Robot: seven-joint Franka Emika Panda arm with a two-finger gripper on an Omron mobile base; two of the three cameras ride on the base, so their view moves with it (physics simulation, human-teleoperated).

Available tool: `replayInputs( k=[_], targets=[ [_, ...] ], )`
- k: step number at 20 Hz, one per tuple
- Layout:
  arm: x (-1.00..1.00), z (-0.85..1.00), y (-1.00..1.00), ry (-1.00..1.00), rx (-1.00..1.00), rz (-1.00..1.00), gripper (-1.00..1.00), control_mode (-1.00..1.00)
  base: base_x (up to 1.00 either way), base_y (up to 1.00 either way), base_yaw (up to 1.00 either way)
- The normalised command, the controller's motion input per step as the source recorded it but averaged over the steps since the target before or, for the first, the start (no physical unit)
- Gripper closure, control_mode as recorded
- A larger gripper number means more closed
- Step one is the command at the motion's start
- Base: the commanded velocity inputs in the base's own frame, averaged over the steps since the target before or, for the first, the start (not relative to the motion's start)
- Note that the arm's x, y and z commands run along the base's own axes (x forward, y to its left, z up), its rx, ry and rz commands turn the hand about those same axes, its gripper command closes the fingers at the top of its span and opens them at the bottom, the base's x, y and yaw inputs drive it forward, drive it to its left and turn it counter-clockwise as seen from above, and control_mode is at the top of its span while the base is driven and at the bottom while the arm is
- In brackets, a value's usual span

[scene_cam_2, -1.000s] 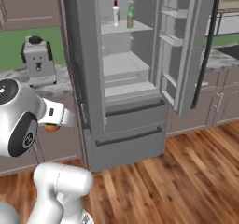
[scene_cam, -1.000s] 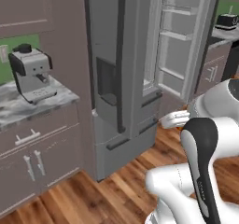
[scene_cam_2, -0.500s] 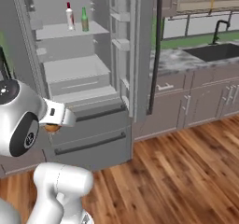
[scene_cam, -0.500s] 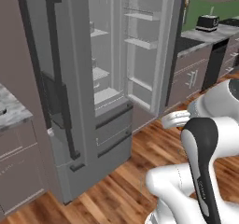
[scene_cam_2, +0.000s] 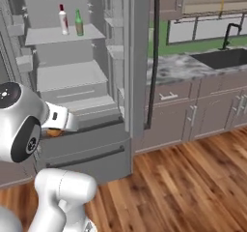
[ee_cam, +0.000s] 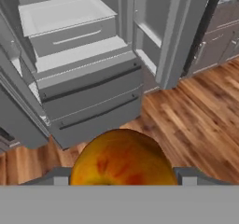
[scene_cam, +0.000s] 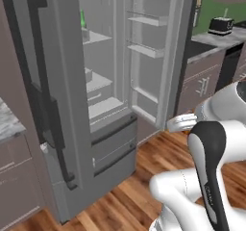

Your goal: Place the beer and liquor on the top shelf of the fridge to keep them out of children's reach, and place the peach on lower shelves for easy access.

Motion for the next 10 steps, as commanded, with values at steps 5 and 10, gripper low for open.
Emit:
replayInputs(
  k=[5,10],
  targets=[
    [0.0,0.0,0.0,0.0,0.0,0.0,1.0,1.0,0.77,-0.04,0.28],
    [0.0,0.0,0.0,0.0,0.0,0.0,1.0,1.0,0.7,-0.29,0.25]
  ],
)
